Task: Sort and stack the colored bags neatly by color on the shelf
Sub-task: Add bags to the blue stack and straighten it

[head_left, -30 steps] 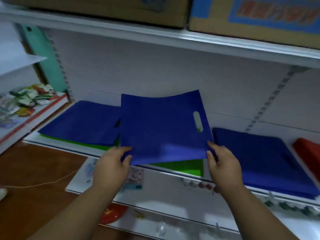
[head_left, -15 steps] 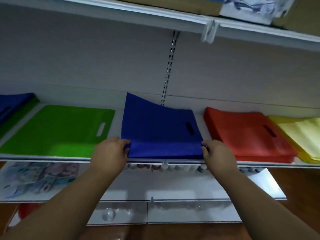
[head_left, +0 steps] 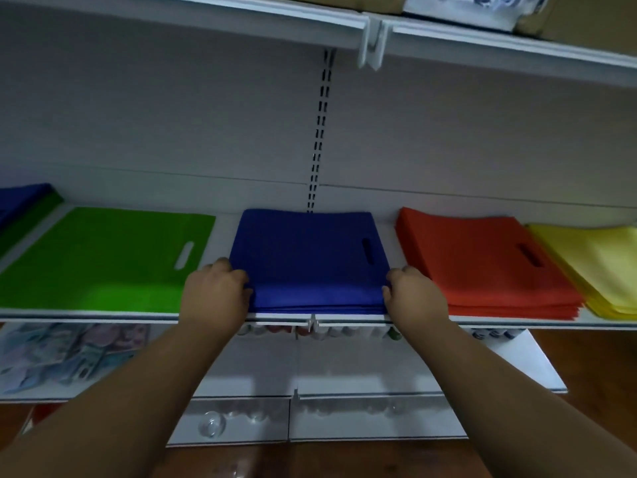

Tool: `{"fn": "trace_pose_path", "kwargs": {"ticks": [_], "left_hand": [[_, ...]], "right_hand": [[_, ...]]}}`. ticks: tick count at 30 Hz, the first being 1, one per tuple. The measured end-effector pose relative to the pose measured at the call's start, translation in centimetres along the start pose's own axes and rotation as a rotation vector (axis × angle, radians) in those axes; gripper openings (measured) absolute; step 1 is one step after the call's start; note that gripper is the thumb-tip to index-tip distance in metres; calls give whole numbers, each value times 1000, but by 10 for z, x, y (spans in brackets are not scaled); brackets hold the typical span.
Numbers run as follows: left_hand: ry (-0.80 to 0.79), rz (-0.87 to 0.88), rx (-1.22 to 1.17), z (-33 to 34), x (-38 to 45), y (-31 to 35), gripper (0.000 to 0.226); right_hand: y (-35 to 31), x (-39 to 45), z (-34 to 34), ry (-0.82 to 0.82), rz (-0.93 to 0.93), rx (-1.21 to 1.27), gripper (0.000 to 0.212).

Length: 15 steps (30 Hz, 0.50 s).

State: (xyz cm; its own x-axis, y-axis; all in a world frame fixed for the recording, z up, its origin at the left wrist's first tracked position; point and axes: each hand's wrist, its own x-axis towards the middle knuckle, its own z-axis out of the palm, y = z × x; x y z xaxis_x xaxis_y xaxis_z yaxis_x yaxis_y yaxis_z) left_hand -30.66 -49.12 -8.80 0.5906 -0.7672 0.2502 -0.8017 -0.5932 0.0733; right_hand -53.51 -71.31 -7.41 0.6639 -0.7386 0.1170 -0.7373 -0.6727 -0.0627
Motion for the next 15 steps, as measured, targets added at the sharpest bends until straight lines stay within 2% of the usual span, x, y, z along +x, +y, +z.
{"fn": "trace_pose_path", "kwargs": {"ticks": [3, 7, 15], "left_hand": [[47, -40, -82, -5, -15, -5, 19], [65, -57, -170, -17, -41, -32, 27], [101, -271, -261, -40, -101, -183, 30]], "right_hand": [[-27, 0, -7, 36, -53, 98, 23], [-99, 0, -7, 27, -201, 188, 26], [-303, -8, -1, 2, -485, 343, 27]]}}
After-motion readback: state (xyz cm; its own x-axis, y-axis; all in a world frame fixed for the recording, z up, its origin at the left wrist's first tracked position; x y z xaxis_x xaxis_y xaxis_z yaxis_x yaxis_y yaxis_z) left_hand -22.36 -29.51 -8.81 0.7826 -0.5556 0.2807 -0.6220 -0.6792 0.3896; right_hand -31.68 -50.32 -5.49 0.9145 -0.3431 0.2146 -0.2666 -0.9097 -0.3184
